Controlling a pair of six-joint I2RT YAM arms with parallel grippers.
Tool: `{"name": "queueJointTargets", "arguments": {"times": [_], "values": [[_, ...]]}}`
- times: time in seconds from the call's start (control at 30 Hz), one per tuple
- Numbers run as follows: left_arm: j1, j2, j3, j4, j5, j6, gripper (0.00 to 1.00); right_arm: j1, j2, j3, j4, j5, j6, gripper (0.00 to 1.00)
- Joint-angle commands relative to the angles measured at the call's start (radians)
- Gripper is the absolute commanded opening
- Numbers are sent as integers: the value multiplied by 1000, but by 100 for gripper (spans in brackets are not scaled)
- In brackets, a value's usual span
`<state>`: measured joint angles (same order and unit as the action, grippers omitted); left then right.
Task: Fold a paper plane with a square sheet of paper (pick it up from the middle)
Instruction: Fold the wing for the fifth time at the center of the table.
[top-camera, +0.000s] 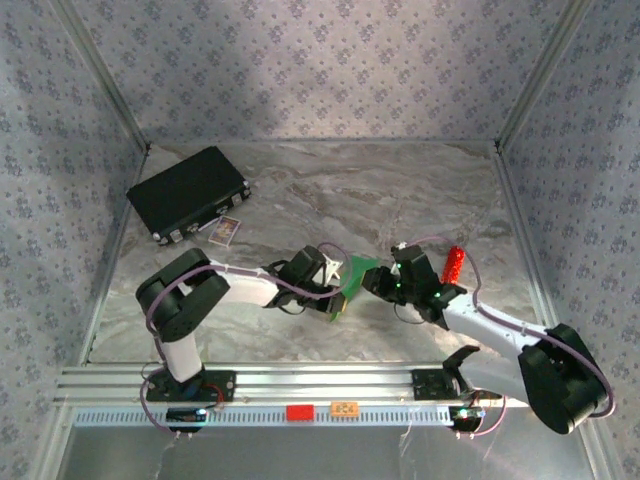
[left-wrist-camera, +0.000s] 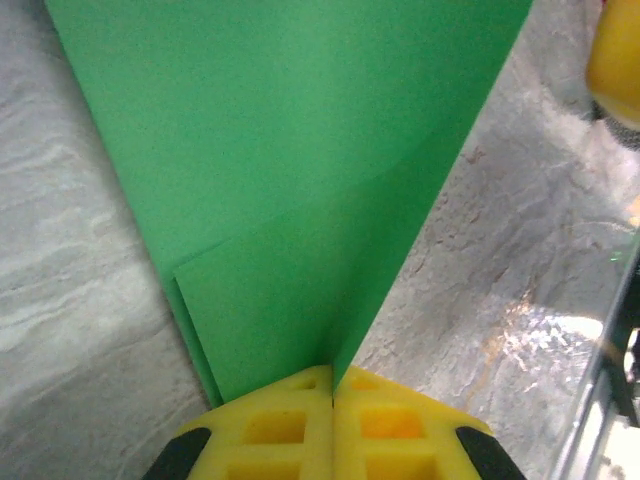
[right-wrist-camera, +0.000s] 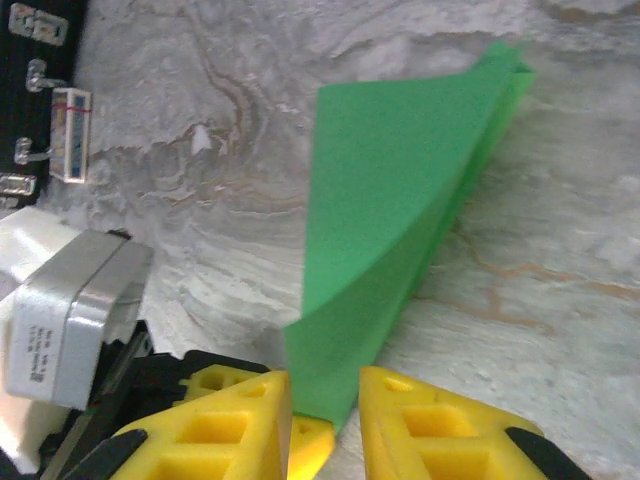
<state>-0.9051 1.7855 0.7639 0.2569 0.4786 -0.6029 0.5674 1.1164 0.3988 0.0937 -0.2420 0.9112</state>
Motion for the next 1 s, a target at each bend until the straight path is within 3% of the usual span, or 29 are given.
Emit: {"name": "queueJointTargets", "arguments": {"times": [0.0,0.4,0.97], "values": [[17,24,-31,96,93,-55,0,-3,28,-11,94,-67,-40,25],[66,74,-66,231,175,-175,0,-8,188,28,222,-186,-56,17],[89,87,-118,337,155,-304,0,-82,299,20,340,-280,-41,16]]}}
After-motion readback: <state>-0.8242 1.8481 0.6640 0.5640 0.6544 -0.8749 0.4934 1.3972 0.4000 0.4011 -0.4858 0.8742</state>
